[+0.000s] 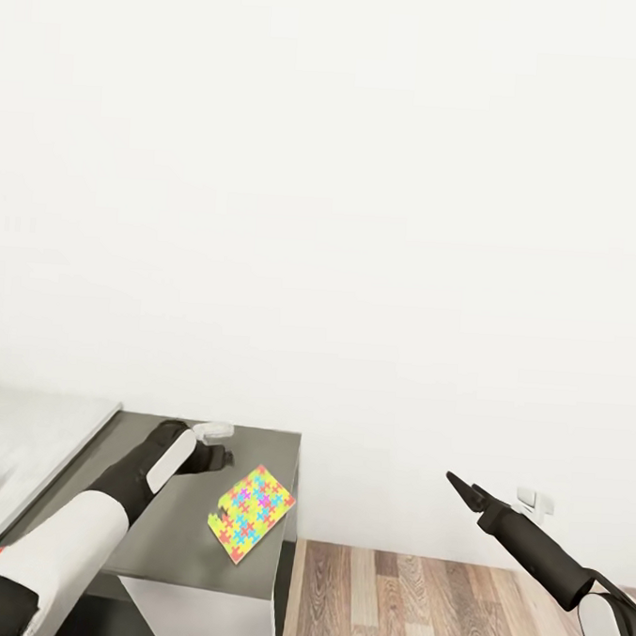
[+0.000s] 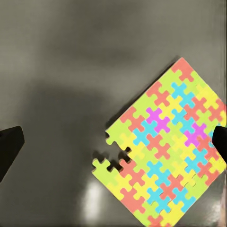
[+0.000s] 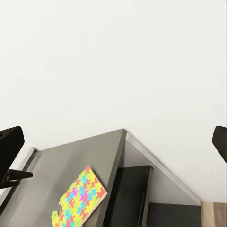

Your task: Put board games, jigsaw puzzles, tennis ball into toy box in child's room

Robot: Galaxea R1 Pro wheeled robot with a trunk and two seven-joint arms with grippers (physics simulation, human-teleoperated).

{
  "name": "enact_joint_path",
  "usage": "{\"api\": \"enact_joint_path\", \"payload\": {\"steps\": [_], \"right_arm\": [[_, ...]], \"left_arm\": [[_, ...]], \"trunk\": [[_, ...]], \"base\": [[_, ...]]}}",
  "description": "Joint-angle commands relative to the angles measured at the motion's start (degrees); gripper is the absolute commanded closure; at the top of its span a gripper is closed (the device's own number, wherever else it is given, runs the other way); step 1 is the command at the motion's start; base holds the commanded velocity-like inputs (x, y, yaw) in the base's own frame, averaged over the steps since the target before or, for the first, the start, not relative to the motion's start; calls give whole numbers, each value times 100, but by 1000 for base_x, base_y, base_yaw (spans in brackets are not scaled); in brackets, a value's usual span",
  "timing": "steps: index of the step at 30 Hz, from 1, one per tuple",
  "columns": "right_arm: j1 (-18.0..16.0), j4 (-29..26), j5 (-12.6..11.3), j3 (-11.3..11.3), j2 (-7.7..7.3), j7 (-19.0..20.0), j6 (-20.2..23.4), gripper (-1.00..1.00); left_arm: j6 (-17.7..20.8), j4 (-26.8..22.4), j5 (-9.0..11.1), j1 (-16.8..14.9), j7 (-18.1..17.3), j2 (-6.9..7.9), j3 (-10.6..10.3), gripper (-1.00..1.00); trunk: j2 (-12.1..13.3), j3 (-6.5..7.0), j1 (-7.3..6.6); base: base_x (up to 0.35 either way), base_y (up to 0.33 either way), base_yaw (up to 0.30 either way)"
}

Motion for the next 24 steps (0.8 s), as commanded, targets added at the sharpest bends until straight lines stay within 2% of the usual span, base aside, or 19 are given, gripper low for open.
{"api": "enact_joint_path", "payload": {"steps": [1,4,10,24], "right_arm": [[-6,-2,-35,-7,-5,5,44,-100],[-5,-2,-35,-7,-16,3,46,-100],[-5,-2,-36,-7,-23,2,44,-100],[-5,-5,-25,1,-24,3,44,-100]], "left_arm": [[39,26,54,-33,53,-22,-34,-100],[102,250,38,-180,55,-112,-33,-100],[117,567,7,-439,48,-192,-29,-100],[103,634,-4,-653,45,-249,-30,-100]], "trunk": [[-14,-23,3],[-14,-51,3],[-14,-108,3],[-14,-239,3]], "base": [[0,0,0],[0,0,0],[0,0,0],[0,0,0]]}}
